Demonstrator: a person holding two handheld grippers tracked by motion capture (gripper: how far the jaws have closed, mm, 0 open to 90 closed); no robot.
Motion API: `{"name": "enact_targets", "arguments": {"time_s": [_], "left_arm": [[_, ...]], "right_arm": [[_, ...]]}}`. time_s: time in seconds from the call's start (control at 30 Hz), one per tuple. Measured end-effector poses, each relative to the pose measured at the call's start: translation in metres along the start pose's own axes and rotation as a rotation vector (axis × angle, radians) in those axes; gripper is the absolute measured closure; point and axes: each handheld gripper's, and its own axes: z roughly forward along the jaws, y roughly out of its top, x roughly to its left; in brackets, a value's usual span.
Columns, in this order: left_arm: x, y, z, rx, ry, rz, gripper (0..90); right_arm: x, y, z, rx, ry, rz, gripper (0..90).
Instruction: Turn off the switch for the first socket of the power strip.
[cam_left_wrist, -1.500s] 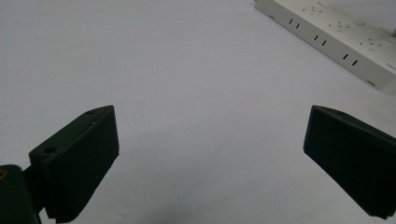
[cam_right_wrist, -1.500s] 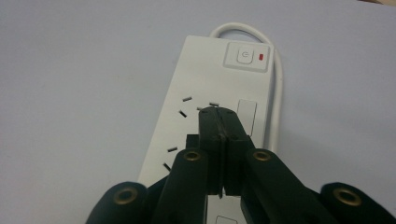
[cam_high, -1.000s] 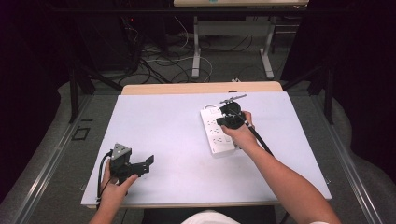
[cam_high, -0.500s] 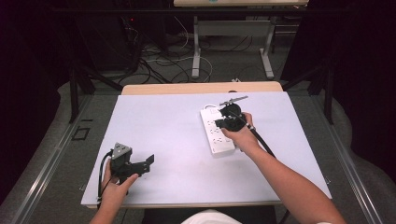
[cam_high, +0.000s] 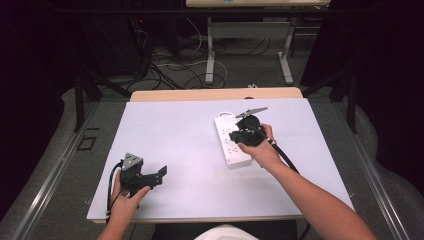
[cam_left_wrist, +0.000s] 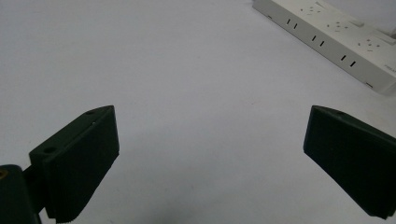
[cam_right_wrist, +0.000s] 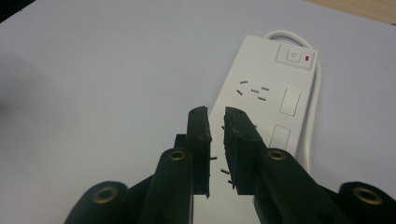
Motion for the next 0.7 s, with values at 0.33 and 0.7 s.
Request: {"name": "enact_targets", "arguments": {"time_s": [0.33, 0.7], "left_arm": [[-0.001, 0.0, 0.001, -0.006, 0.002, 0.003, 3.2], [-0.001, 0.0, 0.0, -0.009, 0.0, 0.003, 3.2]], "right_arm": [[-0.004, -0.009, -0.01, 0.006, 0.041, 0.034, 55.4], [-0.004, -0.019, -0.024, 0.017, 0.067, 0.04, 32.9]]}}
